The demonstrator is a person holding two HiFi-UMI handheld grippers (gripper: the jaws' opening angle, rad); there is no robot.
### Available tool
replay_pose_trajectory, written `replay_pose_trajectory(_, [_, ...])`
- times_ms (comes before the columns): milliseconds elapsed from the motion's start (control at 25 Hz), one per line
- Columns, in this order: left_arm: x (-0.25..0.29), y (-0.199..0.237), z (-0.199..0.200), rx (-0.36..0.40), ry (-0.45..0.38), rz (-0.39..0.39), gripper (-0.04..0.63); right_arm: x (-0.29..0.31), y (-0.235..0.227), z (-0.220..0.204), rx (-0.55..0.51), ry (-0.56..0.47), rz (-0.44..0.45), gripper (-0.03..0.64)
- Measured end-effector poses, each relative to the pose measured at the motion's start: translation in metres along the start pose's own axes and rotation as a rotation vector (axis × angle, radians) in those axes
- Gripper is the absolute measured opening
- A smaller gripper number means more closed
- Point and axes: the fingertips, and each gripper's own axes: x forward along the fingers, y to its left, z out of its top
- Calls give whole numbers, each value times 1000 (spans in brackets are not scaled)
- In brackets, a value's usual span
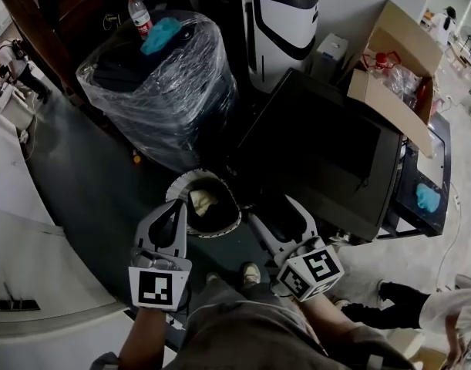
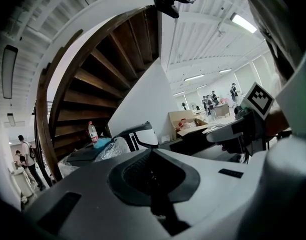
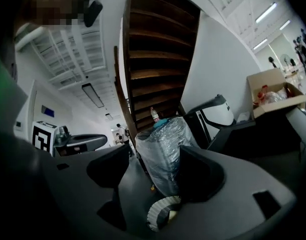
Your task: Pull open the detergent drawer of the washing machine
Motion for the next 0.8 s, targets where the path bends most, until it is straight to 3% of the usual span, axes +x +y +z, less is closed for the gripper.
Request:
replay_pose_trajectory(440, [52, -10, -39, 9, 19, -117, 15, 33, -34, -64, 265, 42, -101, 319])
replay_pose_trajectory(800, [89, 1, -77, 13, 26, -254, 15, 62, -50, -107, 404, 6, -222, 339])
